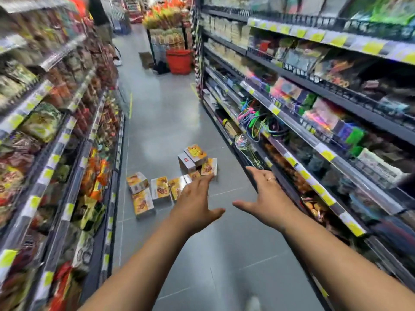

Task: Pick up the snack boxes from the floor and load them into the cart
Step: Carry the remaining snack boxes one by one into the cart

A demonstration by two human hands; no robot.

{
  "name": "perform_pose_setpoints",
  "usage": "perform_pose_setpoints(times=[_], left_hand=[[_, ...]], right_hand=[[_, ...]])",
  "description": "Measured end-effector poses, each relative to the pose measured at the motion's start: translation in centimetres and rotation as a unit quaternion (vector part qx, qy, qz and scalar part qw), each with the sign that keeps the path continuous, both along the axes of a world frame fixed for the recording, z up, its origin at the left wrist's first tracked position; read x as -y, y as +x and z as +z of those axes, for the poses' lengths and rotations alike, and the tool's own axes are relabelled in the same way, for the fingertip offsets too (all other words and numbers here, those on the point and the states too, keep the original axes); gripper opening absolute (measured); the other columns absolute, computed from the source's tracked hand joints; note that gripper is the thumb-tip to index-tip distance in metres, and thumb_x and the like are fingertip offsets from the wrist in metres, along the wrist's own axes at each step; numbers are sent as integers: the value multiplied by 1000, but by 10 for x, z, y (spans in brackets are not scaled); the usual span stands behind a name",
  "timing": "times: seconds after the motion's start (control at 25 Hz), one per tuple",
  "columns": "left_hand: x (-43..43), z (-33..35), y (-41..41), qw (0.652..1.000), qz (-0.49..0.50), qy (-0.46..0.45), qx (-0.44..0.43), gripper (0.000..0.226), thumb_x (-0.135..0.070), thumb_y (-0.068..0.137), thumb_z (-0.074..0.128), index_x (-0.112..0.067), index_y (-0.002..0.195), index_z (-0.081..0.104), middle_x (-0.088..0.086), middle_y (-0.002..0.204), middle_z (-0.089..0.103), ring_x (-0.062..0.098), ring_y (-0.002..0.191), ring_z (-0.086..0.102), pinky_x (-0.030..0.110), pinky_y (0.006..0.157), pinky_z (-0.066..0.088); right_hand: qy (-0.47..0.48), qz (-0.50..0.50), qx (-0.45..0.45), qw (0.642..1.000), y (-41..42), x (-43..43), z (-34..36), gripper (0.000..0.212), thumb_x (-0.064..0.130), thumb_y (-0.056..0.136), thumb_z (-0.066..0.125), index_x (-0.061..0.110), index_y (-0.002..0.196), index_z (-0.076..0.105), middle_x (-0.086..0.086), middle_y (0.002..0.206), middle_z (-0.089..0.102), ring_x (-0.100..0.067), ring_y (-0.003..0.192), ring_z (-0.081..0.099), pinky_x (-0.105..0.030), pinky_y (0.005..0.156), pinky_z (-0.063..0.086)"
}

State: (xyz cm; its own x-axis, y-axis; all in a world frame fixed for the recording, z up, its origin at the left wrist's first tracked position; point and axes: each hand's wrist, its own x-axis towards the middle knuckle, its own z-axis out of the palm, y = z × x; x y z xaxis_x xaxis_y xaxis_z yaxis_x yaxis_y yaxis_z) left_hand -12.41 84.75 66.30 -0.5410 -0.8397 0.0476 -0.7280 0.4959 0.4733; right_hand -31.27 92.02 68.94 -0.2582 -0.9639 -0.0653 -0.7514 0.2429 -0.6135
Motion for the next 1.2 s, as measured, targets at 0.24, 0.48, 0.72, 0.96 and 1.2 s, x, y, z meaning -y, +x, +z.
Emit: perform_pose_setpoints(times=[0.24,0.48,0.72,0.96,1.2], left_hand=[[116,-16,-25,992,122,11,-12,89,-46,78,73,-26,150,25,-1,151,36,21,138,34,32,111,28],[237,-52,-9,982,178,57,-6,90,-45,77,74,-25,150,25,-1,150,35,21,138,33,35,112,30],[409,-96,-4,986,146,77,36,90,-45,77,73,-21,150,26,3,148,38,25,136,36,37,111,30],[563,-170,-28,984,52,52,163,89,-54,82,64,-21,152,19,10,158,22,30,143,23,39,116,20],[687,-315,-63,967,68,185,161,77,-44,83,68,-13,146,35,9,149,38,29,138,33,37,112,23]], right_hand=[[36,105,-3,994,-35,161,-19,93,47,75,76,34,149,20,-4,147,25,-25,133,38,-36,106,37],[73,177,-3,982,-20,301,-62,95,48,73,78,36,148,21,-4,149,26,-28,132,40,-37,104,39],[109,131,-12,985,-12,453,-123,98,52,71,77,34,148,19,-4,150,23,-31,134,36,-41,103,41],[163,-1,51,985,-9,581,-220,94,49,74,75,29,149,22,-9,148,26,-35,126,43,-42,98,44],[197,-175,215,940,-40,656,-361,73,35,77,77,24,139,41,-5,138,39,-26,117,54,-39,97,46]])
